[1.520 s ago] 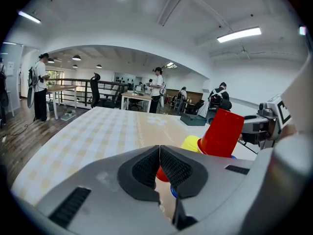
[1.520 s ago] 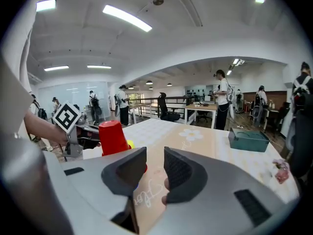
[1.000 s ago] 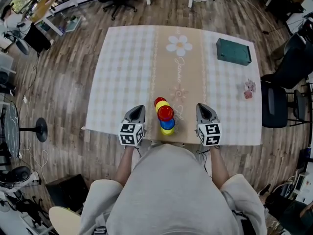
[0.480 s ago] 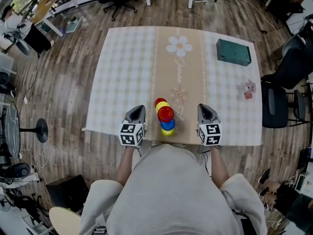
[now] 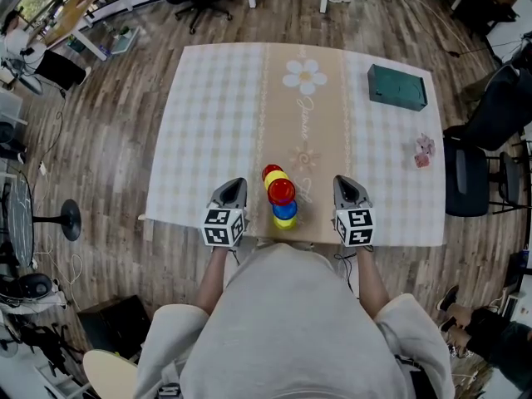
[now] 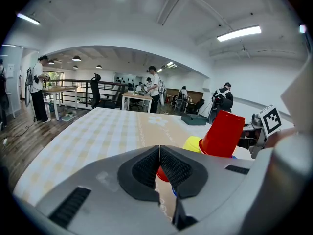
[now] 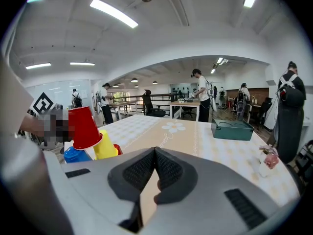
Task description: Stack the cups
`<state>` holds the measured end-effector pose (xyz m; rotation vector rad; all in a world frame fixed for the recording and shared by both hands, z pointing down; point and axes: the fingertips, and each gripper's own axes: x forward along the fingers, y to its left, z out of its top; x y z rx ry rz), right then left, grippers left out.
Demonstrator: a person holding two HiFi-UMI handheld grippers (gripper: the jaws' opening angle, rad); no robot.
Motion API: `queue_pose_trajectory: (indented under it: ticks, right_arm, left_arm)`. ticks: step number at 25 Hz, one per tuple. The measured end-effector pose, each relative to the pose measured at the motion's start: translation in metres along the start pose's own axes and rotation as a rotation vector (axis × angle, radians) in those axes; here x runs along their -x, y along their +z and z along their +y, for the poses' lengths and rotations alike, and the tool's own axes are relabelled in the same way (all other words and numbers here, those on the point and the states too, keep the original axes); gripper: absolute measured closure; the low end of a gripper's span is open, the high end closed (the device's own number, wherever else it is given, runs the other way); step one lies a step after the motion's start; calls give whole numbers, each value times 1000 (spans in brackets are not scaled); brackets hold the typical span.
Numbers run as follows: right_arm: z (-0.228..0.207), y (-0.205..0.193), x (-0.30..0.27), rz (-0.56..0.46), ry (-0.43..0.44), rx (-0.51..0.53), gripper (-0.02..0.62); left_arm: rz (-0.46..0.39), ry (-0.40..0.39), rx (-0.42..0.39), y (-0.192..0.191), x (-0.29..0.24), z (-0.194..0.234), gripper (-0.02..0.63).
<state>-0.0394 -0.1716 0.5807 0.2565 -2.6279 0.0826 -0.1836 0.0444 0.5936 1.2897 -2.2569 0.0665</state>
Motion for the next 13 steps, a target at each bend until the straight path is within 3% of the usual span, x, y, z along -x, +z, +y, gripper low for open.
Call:
queue_pose_trajectory:
  ticks: [13]
  right_arm:
    - [9, -4, 0, 18, 20, 6, 595]
  left_arm:
    - [3, -1, -5, 0, 1, -1, 592]
